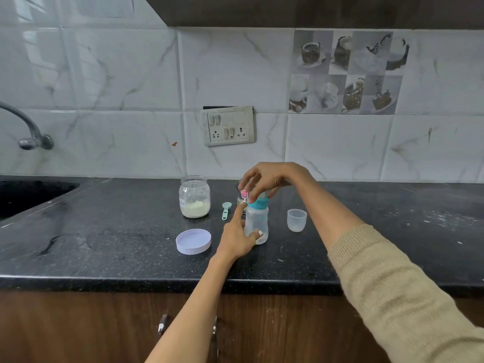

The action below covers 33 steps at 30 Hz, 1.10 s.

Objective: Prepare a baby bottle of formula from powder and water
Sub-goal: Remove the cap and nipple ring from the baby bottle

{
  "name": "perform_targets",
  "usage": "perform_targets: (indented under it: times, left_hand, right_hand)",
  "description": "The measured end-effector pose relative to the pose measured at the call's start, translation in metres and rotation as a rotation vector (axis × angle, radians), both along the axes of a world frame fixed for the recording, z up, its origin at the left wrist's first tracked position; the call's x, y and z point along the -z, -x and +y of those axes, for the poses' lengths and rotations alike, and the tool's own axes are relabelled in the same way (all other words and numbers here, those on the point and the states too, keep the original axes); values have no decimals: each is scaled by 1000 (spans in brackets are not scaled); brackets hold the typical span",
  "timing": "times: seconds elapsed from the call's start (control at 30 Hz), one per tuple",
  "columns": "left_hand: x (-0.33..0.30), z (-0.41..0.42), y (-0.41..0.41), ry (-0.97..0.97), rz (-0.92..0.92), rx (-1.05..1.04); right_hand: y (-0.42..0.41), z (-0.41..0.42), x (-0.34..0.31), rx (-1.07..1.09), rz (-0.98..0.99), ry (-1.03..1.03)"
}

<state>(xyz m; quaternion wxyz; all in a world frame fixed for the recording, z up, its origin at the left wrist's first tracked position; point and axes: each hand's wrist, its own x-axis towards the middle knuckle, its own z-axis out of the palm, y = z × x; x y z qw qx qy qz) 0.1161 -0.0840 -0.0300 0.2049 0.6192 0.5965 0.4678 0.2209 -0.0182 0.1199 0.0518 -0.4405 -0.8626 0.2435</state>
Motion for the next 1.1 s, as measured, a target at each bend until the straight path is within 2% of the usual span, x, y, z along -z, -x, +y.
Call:
perform_targets:
  times: [0.13,0.33,0.53,0.67,0.73,0.93,1.1]
  left_hand:
    - [0,1,0,5,-10,-1]
    - [1,2,1,13,-12,4]
    - [2,2,2,7,-23,5]
    - [2,4,1,-7,-30,1]
    - [3,4,1,-15,-26,4]
    - [2,2,1,-30,-9,-2]
    - [2,1,1,-33,-11,3]
  right_hand:
    - [1,3,7,40,-117,-25]
    - [-6,0,4,-35,-33,-86]
    - [-43,-12,-7,-16,260,-89]
    - [-89,-16,24,79,550,-61]
    - [-107,-15,49,136,608,-26]
    - [-116,-13,89,191,389,27]
    - [-112,-6,106,198,377,44]
